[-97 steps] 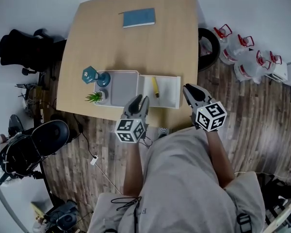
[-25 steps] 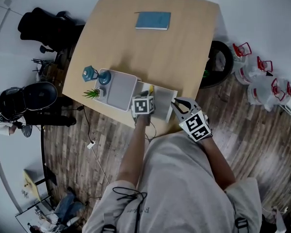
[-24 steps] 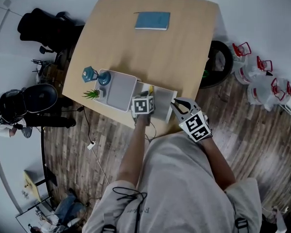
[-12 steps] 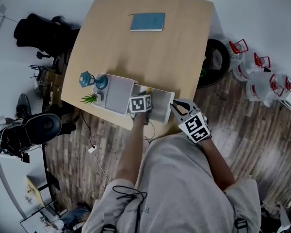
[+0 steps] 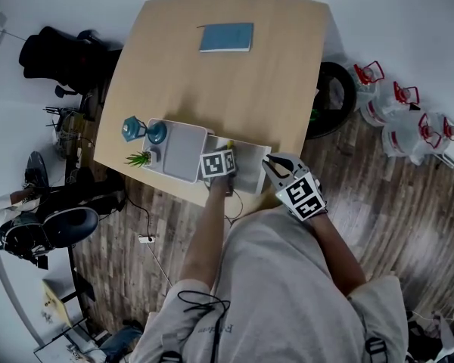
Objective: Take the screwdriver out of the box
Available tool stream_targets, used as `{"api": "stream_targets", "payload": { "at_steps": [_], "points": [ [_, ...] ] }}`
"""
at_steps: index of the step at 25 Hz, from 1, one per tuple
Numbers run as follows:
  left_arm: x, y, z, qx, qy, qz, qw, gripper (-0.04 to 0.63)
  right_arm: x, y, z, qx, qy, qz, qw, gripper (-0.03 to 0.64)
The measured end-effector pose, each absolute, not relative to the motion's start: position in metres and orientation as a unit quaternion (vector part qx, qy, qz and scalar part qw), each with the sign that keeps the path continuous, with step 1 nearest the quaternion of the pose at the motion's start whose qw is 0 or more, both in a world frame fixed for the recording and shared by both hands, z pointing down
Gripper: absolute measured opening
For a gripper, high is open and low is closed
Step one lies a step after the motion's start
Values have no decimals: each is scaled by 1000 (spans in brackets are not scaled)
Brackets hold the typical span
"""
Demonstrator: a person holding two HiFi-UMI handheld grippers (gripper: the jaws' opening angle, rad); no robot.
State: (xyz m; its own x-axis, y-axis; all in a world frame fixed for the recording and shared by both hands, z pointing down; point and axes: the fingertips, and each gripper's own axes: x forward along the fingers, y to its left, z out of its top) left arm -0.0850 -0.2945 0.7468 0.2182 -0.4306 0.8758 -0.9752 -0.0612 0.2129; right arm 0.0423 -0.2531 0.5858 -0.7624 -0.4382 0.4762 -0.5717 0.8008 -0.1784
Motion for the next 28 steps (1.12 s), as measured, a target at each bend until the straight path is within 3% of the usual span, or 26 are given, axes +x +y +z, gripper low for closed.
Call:
{"api": "stream_targets", "payload": {
  "at_steps": [14,28],
  "points": [
    [-90,-294,729,663,-553,258,433,67,28,-254,580,265,-930,145,208,37],
    [-94,-296,661,713,-581,151,363,66,28,-245,581,253,-933,143,214,29]
  ]
}}
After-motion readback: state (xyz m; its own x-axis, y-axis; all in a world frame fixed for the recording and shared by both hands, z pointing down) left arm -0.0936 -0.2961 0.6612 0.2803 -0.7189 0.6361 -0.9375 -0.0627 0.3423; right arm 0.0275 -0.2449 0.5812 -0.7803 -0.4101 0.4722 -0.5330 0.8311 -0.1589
